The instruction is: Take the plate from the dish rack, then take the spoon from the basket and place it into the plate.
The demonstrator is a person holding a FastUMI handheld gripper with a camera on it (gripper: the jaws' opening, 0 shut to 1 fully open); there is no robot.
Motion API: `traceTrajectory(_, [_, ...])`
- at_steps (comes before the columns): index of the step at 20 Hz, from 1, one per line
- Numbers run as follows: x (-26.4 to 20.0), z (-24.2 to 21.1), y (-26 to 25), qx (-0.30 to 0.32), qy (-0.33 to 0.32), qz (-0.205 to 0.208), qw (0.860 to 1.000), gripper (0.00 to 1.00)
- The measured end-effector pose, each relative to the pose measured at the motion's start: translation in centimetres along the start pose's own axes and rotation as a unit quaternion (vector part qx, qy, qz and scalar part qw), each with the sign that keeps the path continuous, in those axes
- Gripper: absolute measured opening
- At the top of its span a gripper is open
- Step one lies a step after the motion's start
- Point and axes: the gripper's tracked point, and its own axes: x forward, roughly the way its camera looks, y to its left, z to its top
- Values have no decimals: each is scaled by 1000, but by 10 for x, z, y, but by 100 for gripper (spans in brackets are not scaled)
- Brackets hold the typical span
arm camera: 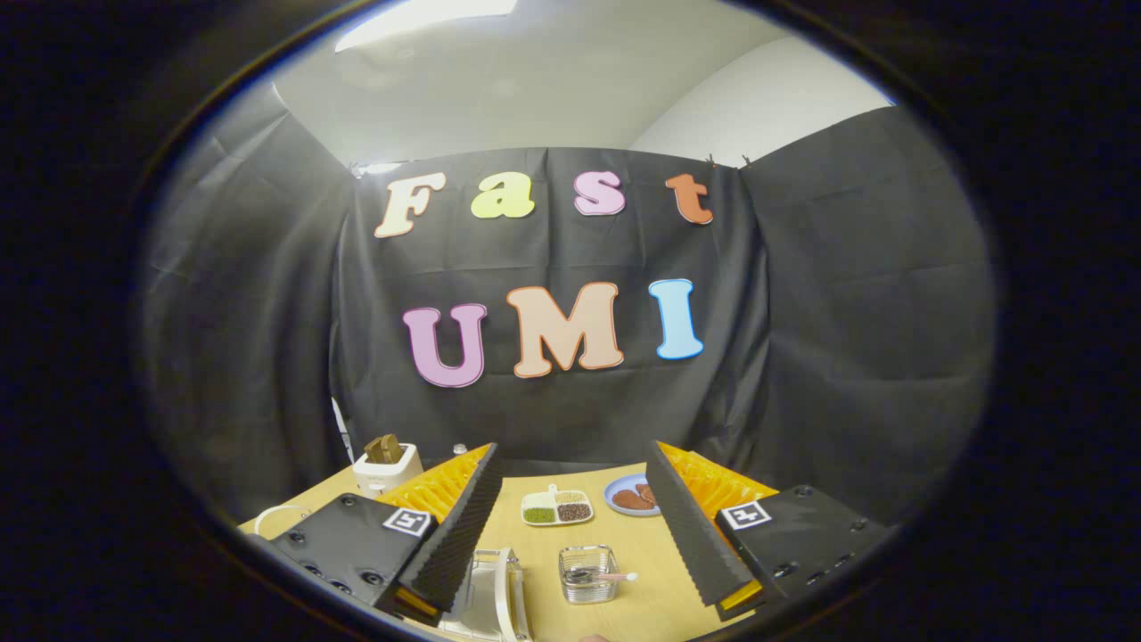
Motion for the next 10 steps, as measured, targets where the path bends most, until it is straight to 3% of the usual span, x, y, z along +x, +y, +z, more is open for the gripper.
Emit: traceTrajectory(10, [1,2,2,2,0,-1,1000,100])
